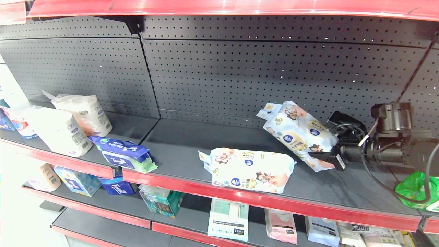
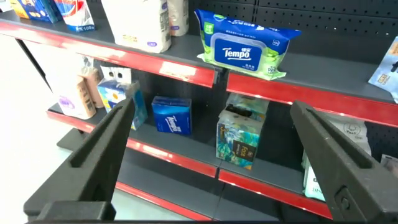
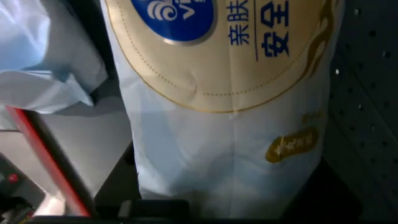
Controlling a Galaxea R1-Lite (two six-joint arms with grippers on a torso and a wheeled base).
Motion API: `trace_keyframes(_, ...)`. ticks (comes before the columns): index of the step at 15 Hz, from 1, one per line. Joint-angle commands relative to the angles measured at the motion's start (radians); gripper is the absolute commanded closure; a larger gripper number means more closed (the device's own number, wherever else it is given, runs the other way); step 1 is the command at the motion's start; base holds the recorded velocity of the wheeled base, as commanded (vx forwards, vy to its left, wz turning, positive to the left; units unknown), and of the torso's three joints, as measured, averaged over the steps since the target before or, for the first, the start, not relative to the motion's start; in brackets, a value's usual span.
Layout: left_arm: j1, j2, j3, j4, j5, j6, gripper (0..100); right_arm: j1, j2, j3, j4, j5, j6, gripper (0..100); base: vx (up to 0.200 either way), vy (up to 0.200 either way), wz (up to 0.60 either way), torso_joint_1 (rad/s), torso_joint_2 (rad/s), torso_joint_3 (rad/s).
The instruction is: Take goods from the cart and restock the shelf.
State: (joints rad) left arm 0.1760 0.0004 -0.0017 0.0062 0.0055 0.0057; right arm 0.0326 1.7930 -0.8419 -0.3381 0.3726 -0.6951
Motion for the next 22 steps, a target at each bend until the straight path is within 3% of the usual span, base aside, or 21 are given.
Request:
trace_keyframes(1,0.000,0.000,0.000,0.000,-0.001,0.000,0,-0.020,0.083,-0.043,0.004,0.028,-0.046,100,0.000,0.000,0.00,0.000,0.00,0.000)
trace_keyframes(4,0.000,0.000,0.000,0.000,-0.001,0.000,0,-0.020,0.140,-0.080,0.001,0.057,-0.106,100,0.000,0.000,0.00,0.000,0.00,0.000)
trace_keyframes(5,0.000,0.000,0.000,0.000,0.001,0.000,0,-0.040,0.180,-0.132,0.001,0.094,-0.184,100,0.000,0.000,0.00,0.000,0.00,0.000)
trace_keyframes(11,0.000,0.000,0.000,0.000,0.001,0.000,0,0.033,0.187,-0.171,0.045,0.091,-0.192,100,0.000,0.000,0.00,0.000,0.00,0.000)
trace_keyframes(17,0.000,0.000,0.000,0.000,0.001,0.000,0,0.044,0.203,-0.195,0.053,0.083,-0.199,100,0.000,0.000,0.00,0.000,0.00,0.000)
trace_keyframes(18,0.000,0.000,0.000,0.000,0.001,0.000,0,0.046,0.206,-0.195,0.053,0.080,-0.201,0,0.000,0.000,0.00,0.000,0.00,0.000)
trace_keyframes(22,0.000,0.000,0.000,0.000,-0.001,0.000,0,0.058,0.215,-0.207,0.051,0.045,-0.195,0,0.000,0.000,0.00,0.000,0.00,0.000)
